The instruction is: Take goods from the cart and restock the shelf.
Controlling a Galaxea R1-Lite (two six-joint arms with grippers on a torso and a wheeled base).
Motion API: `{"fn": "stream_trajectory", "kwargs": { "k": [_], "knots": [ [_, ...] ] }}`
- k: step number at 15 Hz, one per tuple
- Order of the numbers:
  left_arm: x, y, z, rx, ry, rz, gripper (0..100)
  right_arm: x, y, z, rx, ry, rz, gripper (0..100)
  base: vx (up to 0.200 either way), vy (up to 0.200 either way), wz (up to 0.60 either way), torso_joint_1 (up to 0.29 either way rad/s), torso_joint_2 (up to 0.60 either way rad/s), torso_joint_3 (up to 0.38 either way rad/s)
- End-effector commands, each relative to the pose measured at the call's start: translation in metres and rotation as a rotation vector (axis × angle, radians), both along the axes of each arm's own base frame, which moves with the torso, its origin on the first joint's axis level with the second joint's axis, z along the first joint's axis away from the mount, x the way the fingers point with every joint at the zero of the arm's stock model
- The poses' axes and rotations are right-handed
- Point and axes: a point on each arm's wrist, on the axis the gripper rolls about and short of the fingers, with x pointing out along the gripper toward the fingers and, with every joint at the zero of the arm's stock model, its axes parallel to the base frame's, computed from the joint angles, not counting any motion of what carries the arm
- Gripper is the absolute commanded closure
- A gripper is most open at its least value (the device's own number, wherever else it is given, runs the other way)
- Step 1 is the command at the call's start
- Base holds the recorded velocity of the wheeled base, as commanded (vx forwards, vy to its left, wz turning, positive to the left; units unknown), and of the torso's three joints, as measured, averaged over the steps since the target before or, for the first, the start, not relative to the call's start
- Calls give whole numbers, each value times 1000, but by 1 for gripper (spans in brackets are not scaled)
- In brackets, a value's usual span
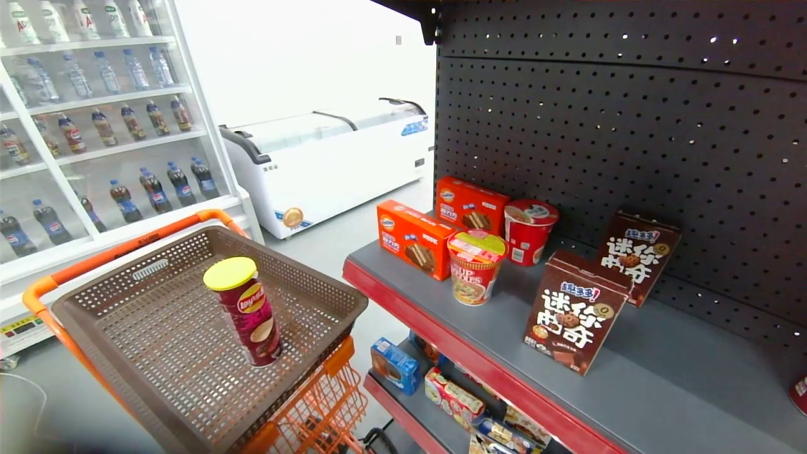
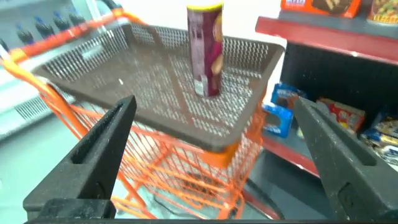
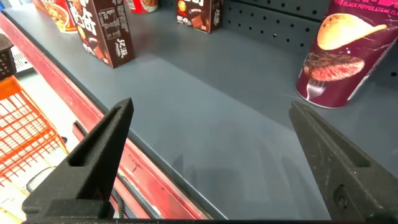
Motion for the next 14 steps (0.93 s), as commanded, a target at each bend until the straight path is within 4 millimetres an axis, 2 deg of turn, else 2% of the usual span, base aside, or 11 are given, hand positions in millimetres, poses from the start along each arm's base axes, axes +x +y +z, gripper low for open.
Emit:
{"fn": "stream_trajectory", "kwargs": {
  "k": [1, 2, 3, 4, 5, 7, 9, 10, 11, 13, 14],
  "knots": [
    [2, 0, 60, 56, 11, 6, 0, 0, 0, 0, 0, -1, 0, 0, 0, 0, 0, 0, 0, 0],
    [7, 0, 71, 54, 52, 15, 0, 0, 0, 0, 0, -1, 0, 0, 0, 0, 0, 0, 0, 0],
    [22, 0, 81, 55, 122, 26, 0, 0, 0, 0, 0, -1, 0, 0, 0, 0, 0, 0, 0, 0],
    [38, 1, 103, 56, 146, 65, 0, 0, 0, 0, 0, -1, 0, 0, 0, 0, 0, 0, 0, 0],
    [64, 2, 125, 58, 199, 85, 0, 0, 0, 0, 2, -1, 0, 0, 0, 0, 0, 0, 0, 0],
    [115, 5, 147, 52, 289, 104, 0, 0, 0, 0, 0, -1, 0, 0, 0, 0, 0, 0, 0, 0],
    [154, 8, 140, 42, 386, 115, 0, 0, 0, 0, 0, -1, 0, 0, 0, 0, 0, 0, 0, 0],
    [183, 20, 128, -18, 450, 113, 0, 0, 0, 0, 0, -1, 0, 0, 0, 0, 0, 0, 0, 0],
    [200, 24, 121, -33, 471, 33, 0, 0, 0, 0, 0, -1, 0, 0, 0, 0, 0, 0, 0, 0],
    [214, 24, 112, -21, 505, 0, 0, 0, 0, 0, 0, -1, 0, 0, 0, 0, 0, 0, 0, 0],
    [231, 21, 100, -21, 549, -28, 0, 0, 0, 0, 0, -1, 0, 0, 0, 0, 0, 0, 0, 0]
  ]
}}
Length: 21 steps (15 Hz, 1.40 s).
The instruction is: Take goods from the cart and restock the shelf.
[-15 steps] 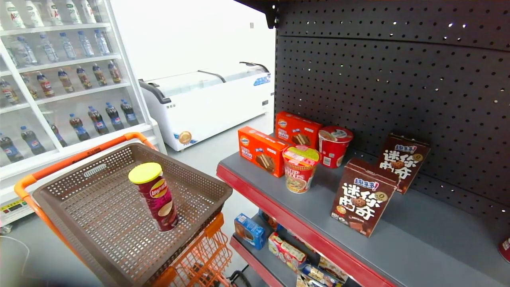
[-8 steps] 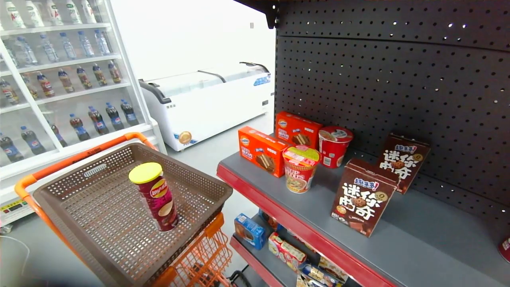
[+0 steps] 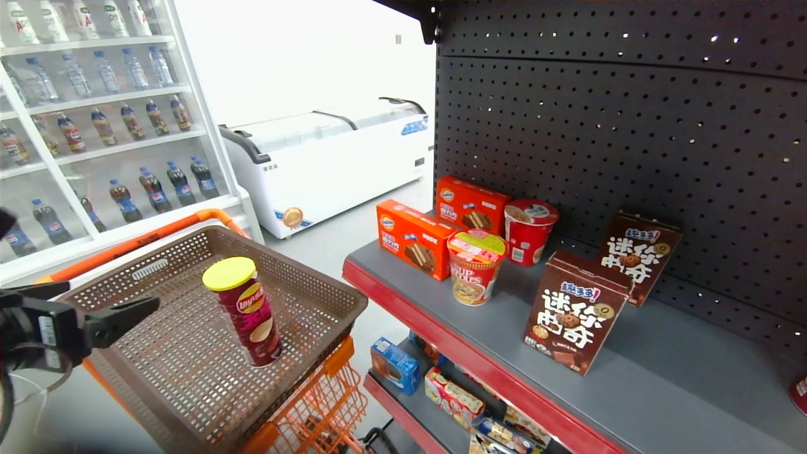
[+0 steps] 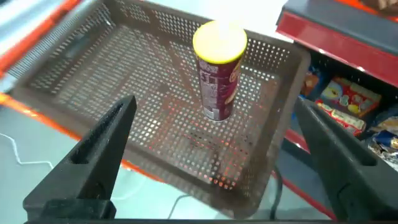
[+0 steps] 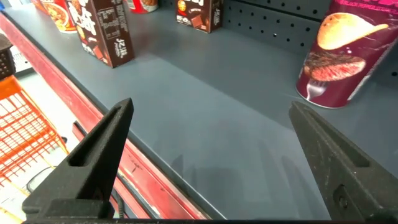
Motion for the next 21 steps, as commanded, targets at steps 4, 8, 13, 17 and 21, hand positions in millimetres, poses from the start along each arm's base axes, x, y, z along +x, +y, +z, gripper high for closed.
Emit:
{"fn": "stream_trajectory", "kwargs": {
  "k": [4, 8, 13, 17, 21],
  "knots": [
    [69, 4, -58, -53, 179, -89, 0, 0, 0, 0, 0, -1, 0, 0, 0, 0, 0, 0, 0, 0],
    [81, 2, -84, -54, 149, -104, 0, 0, 0, 0, 0, -1, 0, 0, 0, 0, 0, 0, 0, 0],
    [107, 5, -122, -47, 103, -106, 0, 0, 0, 0, 0, -1, 0, 0, 0, 0, 0, 0, 0, 0],
    [128, 7, -141, -39, 59, -108, 0, 0, 0, 0, 0, -1, 0, 0, 0, 0, 0, 0, 0, 0],
    [137, 8, -160, -43, 96, -112, 0, 0, 0, 0, 0, -1, 0, 0, 0, 0, 0, 0, 0, 0]
  ]
}}
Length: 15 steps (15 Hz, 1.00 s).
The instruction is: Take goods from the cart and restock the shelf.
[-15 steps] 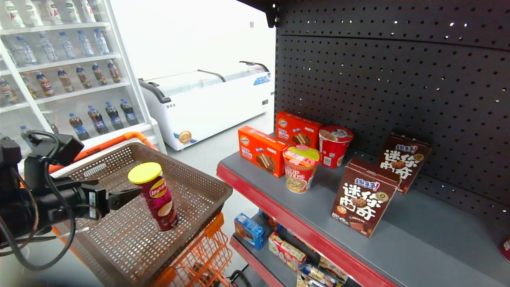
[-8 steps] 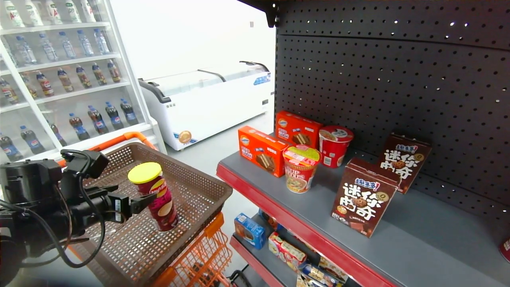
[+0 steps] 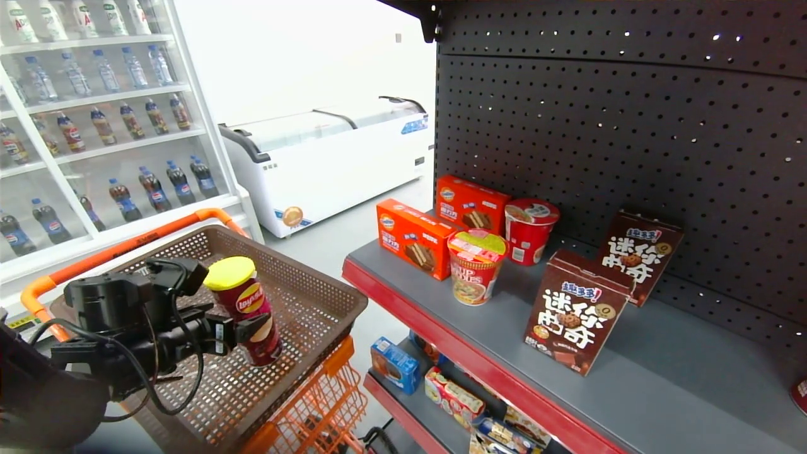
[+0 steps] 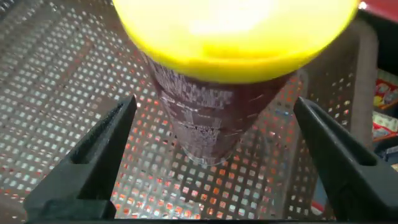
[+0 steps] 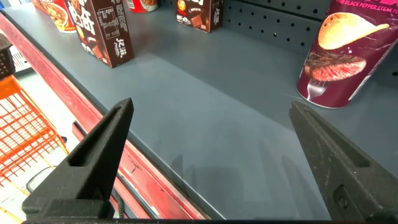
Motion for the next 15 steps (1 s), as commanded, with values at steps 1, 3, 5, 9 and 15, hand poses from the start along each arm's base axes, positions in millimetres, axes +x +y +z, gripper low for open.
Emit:
{"fn": "stream_trajectory", "kwargs": {
  "k": [1, 3, 5, 9, 15],
  "knots": [
    [9, 0, -18, -5, 46, -3, 0, 0, 0, 0, 0, -1, 0, 0, 0, 0, 0, 0, 0, 0],
    [20, 1, -24, -3, 40, -5, 0, 0, 0, 0, 0, -1, 0, 0, 0, 0, 0, 0, 0, 0],
    [26, 1, -28, 3, 35, -10, 0, 0, 0, 0, 0, -1, 0, 0, 0, 0, 0, 0, 0, 0],
    [39, 2, -33, 15, 22, -13, 0, 0, 0, 0, 0, -1, 0, 0, 0, 0, 0, 0, 0, 0],
    [40, -6, -37, 12, 42, -34, 0, 0, 0, 0, 0, -1, 0, 0, 0, 0, 0, 0, 0, 0]
  ]
}}
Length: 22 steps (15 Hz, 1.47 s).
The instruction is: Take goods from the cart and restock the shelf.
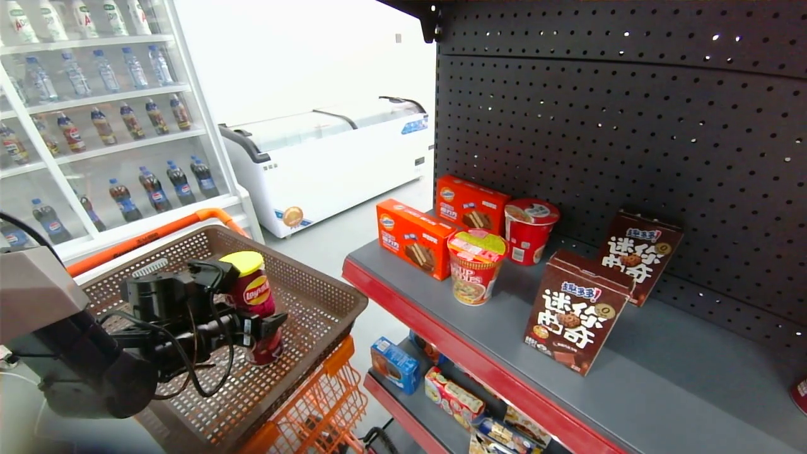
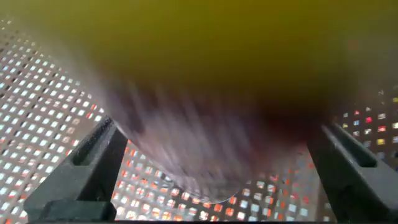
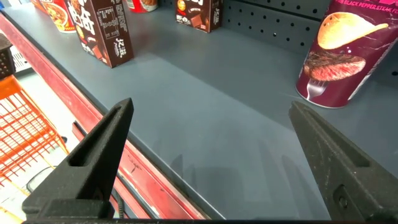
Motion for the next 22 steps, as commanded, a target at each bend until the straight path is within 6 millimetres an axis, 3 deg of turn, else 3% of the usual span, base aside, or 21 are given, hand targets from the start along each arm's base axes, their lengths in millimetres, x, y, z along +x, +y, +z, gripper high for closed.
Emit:
{"fn": "stream_trajectory", "kwargs": {
  "k": [1, 2, 8, 10, 13, 17, 22],
  "knots": [
    [0, 0, -1, -2, 1, -1, 0, 0, 0, 0, 0, 0, 0, 0, 0, 0, 0, 0, 0, 0],
    [5, -3, 3, -4, -16, -5, 100, 0, 0, 0, 0, 0, 0, 0, 0, 0, 0, 0, 0, 0],
    [3, -3, 4, 5, -13, -5, 100, 0, 0, 0, 0, 0, 0, 0, 0, 0, 0, 0, 0, 0],
    [2, -11, 22, 23, -67, 6, 100, 0, 0, 0, 0, 0, 0, 0, 0, 0, 0, 0, 0, 0],
    [-12, -11, 64, 12, -160, 77, 100, 0, 0, 0, 0, 0, 0, 0, 0, 0, 0, 0, 0, 0],
    [-45, -13, 117, -15, -115, 85, 100, 0, 0, 0, 0, 0, 0, 0, 0, 0, 0, 0, 0, 0],
    [-126, -15, 168, -82, -104, 105, 100, 0, 0, 0, 0, 0, 0, 0, 0, 0, 0, 0, 0, 0]
  ]
}}
